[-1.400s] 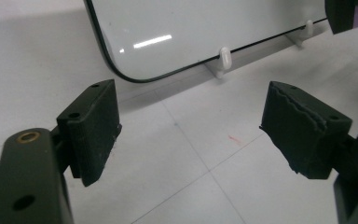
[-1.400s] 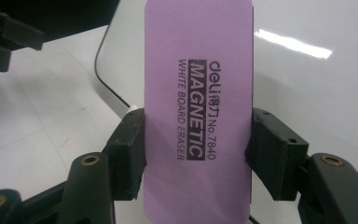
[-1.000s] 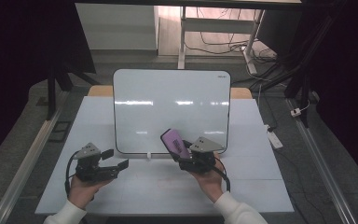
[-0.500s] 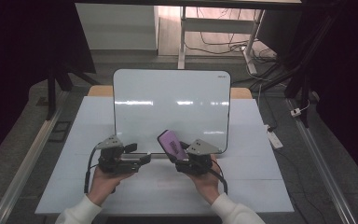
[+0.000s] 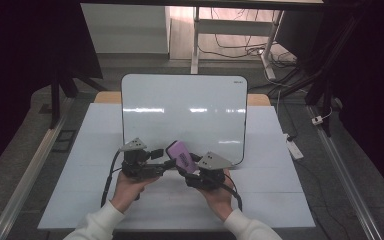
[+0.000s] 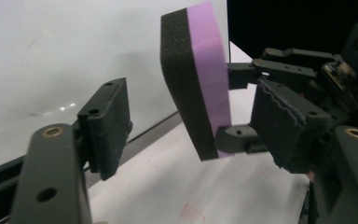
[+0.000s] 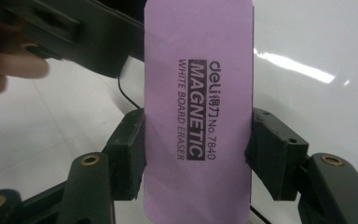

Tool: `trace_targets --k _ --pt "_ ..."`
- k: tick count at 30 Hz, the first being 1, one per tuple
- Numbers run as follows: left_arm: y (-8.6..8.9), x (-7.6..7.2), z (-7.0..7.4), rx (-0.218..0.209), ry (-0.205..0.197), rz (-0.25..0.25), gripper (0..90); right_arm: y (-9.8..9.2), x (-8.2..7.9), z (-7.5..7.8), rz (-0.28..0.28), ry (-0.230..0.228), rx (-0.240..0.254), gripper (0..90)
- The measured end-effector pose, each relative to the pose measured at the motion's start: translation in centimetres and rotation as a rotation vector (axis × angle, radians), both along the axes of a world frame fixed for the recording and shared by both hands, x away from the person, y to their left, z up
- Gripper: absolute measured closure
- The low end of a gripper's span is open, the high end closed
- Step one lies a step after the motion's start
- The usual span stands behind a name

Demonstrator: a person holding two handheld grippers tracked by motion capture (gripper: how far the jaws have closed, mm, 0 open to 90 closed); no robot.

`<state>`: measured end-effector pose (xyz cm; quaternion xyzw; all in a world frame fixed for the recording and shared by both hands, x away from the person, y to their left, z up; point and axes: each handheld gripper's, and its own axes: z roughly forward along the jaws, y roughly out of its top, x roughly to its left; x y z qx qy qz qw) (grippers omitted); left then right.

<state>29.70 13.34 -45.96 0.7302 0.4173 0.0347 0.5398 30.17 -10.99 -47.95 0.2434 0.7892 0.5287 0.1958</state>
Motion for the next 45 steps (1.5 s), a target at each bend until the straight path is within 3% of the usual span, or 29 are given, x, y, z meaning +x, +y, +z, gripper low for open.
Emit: trace_targets --k 5,10,17,21,24,29,37,45 --pt "-0.5 0.2 0.0 -0.024 0.005 -0.013 41.1 0.2 -0.4 0.0 -0.005 -0.031 0.021 40.8" --pt "-0.7 0.2 0.2 -0.033 -0.004 -0.02 57.6 0.6 -0.8 0.0 0.002 -0.053 0.019 40.7" --pt "-0.7 0.1 0.5 -0.036 -0.003 -0.013 62.6 0.7 -0.6 -0.1 0.011 -0.036 0.033 39.5" --pt "0.1 0.1 0.9 -0.039 -0.018 0.014 63.0 0.5 -0.2 0.3 0.048 0.02 0.032 30.0" --pt "1.1 0.0 1.3 -0.028 -0.025 0.043 63.1 -0.3 -0.1 0.7 0.05 0.021 0.046 26.4" --pt "2.5 -0.3 1.9 0.003 -0.054 0.082 63.1 -3.0 0.2 1.5 0.026 0.041 0.026 26.9" --pt "4.8 -1.4 2.4 0.05 -0.079 0.118 63.0 -9.5 0.5 0.7 -0.067 0.068 -0.004 27.7" --pt "6.5 -1.6 3.0 0.074 -0.084 0.142 63.0 -14.2 0.2 -0.2 -0.167 0.032 -0.066 27.8"
